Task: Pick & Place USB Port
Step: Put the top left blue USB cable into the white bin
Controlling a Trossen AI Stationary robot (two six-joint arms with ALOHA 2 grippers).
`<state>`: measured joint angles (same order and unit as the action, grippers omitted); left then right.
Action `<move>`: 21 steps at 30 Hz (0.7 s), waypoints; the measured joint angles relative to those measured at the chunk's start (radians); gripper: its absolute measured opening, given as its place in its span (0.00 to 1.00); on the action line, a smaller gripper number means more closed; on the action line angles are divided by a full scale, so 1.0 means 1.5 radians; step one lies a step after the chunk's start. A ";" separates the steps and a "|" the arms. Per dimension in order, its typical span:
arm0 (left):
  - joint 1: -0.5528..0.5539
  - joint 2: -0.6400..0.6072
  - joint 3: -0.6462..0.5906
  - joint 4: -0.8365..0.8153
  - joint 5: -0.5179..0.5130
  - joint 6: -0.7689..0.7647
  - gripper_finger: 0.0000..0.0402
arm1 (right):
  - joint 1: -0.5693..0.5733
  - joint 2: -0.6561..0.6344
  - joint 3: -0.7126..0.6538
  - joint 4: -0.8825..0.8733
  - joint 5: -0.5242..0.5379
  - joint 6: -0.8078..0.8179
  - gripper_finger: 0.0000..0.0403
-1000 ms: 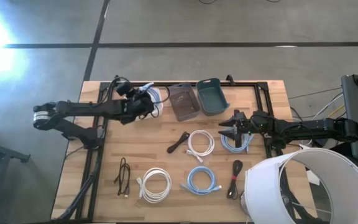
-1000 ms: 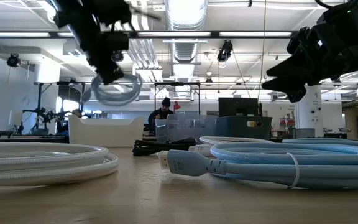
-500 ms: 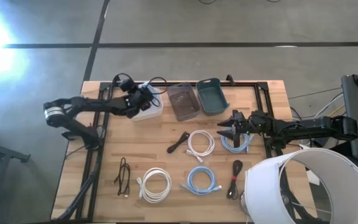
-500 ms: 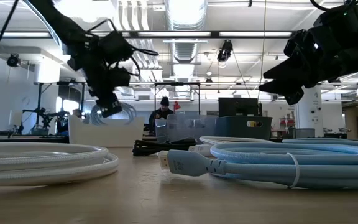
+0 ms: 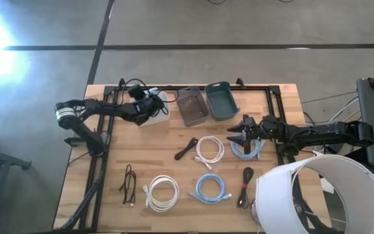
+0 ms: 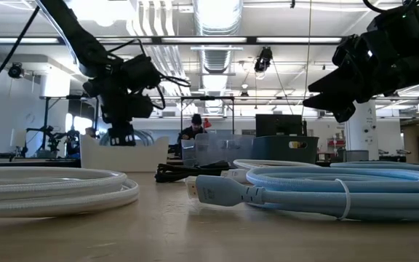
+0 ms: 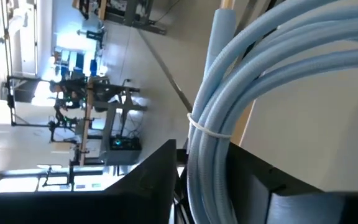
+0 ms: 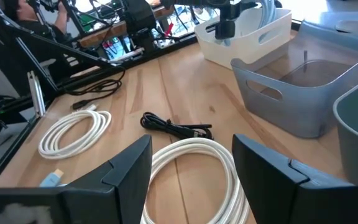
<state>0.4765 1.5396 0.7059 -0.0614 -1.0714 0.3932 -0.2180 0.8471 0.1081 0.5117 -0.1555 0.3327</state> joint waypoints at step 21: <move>-0.020 -0.071 0.000 -0.019 0.089 0.036 0.64 | 0.000 0.021 0.116 -0.245 0.027 -0.056 0.54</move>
<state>0.4465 1.4331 0.7063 -0.0902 -0.9384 0.4473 -0.2184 0.8784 0.2829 0.1439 -0.1155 0.2492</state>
